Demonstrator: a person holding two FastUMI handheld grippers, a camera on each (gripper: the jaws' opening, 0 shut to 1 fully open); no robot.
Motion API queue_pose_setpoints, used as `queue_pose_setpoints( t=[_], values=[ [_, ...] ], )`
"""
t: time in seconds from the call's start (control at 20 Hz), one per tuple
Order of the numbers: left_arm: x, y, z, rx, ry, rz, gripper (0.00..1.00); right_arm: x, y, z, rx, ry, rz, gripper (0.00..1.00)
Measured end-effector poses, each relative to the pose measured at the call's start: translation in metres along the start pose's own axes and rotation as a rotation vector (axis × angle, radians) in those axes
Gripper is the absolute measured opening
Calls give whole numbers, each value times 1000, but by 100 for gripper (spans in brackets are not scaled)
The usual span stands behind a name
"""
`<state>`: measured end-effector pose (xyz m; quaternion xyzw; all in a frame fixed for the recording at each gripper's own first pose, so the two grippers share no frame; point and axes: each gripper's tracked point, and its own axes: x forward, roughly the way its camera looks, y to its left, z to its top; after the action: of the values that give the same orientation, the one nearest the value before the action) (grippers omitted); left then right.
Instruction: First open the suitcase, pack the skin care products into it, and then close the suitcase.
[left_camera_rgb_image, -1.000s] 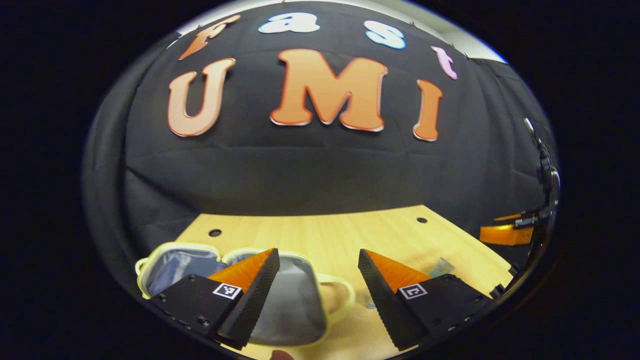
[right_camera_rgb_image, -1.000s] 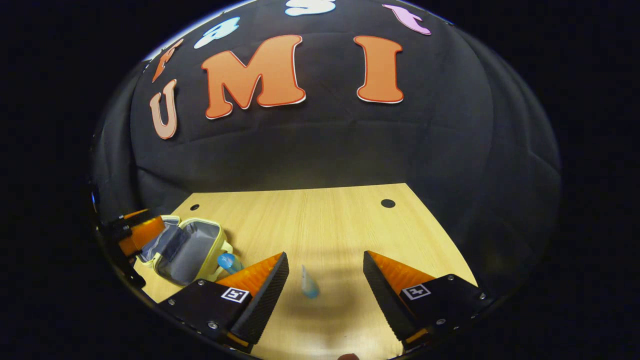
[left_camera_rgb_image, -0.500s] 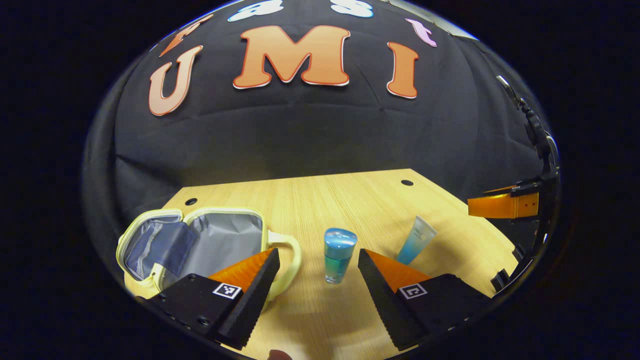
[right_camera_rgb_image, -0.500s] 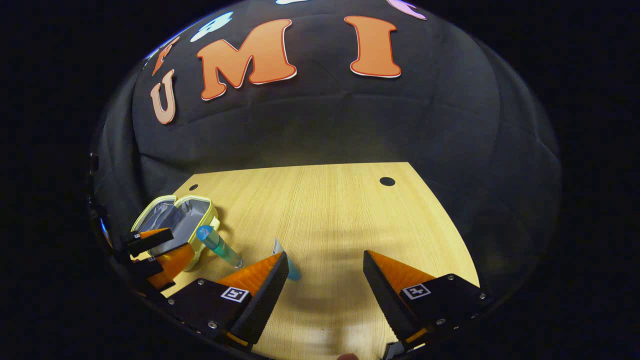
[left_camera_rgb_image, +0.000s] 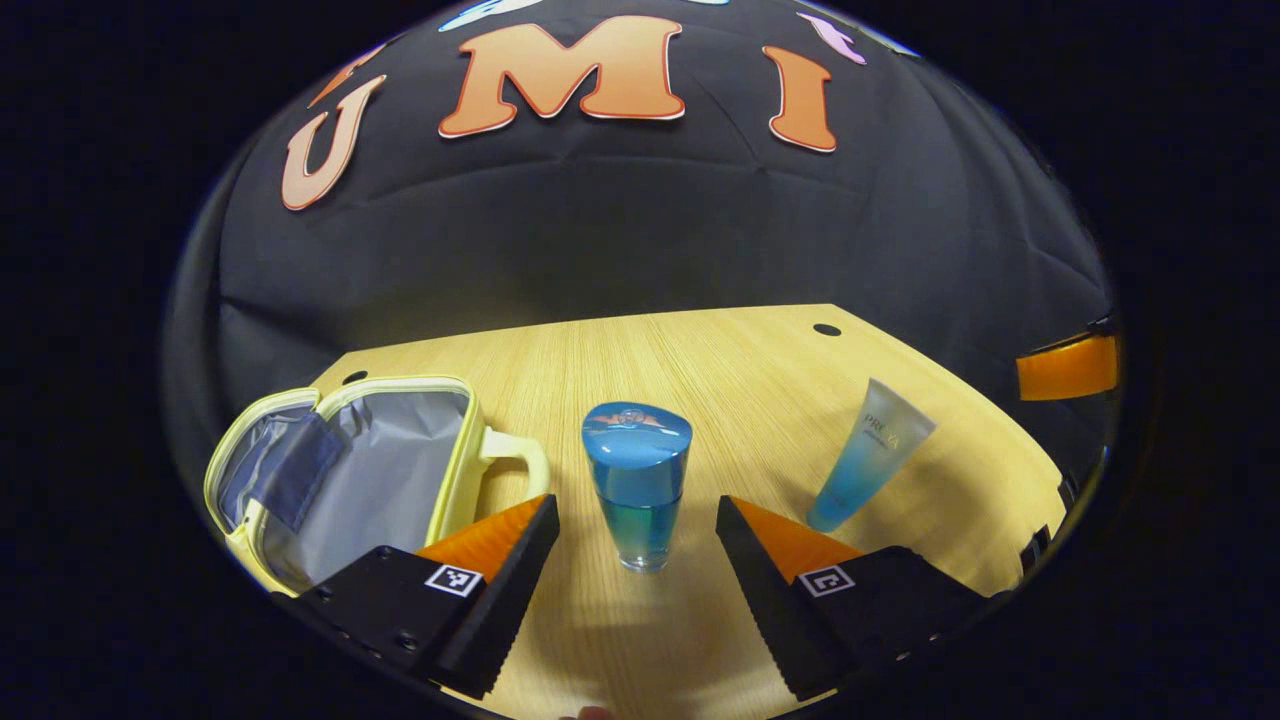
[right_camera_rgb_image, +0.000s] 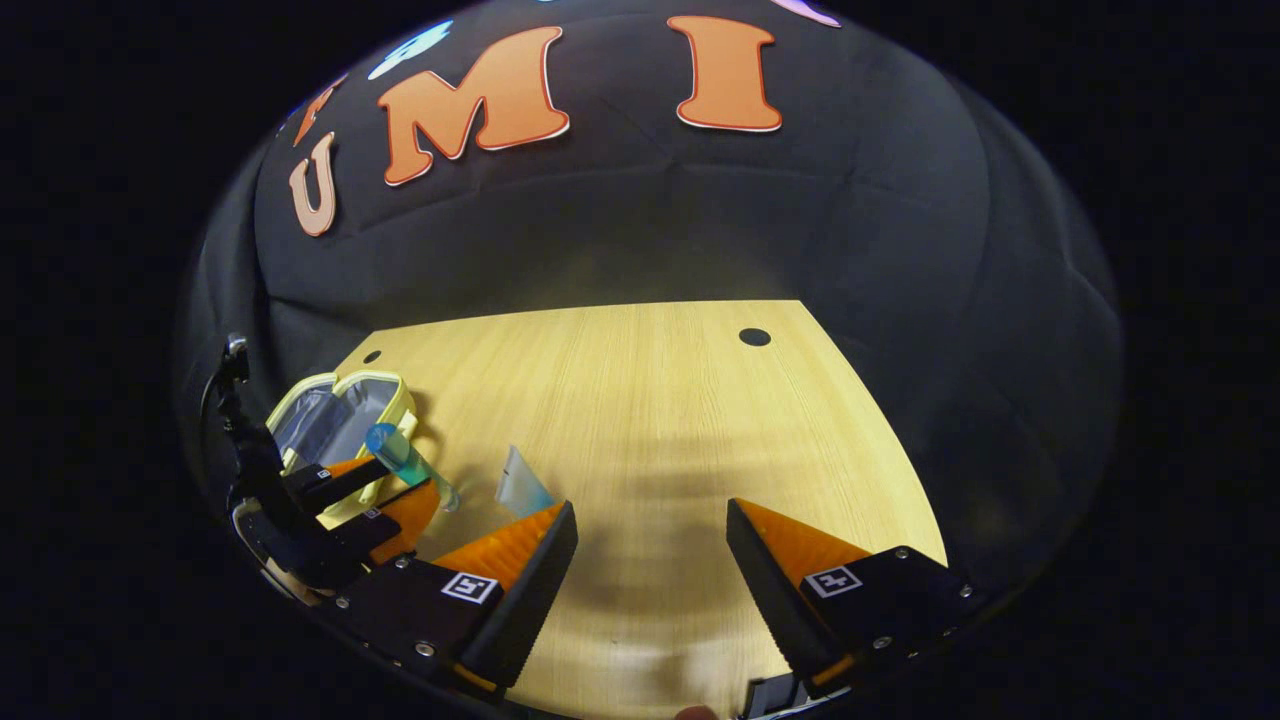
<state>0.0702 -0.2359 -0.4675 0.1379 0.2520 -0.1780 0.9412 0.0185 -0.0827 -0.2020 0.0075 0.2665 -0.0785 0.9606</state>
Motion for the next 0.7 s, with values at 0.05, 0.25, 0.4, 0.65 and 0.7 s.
queue_pose_setpoints(
  t=[0.05,0.25,0.4,0.65,0.7],
  values=[
    [5,-1,-2,-3,8,4,99,0,-2,-5,5,12,0,96],
    [20,-1,-2,-8,5,21,97,0,1,-19,-2,37,5,96],
    [19,4,3,-11,1,51,61,0,9,-33,-41,61,17,96],
    [24,2,3,-64,9,-2,46,6,33,-42,-71,71,64,96],
    [23,2,3,-73,24,-10,46,10,39,-41,-86,63,74,96]
  ],
)
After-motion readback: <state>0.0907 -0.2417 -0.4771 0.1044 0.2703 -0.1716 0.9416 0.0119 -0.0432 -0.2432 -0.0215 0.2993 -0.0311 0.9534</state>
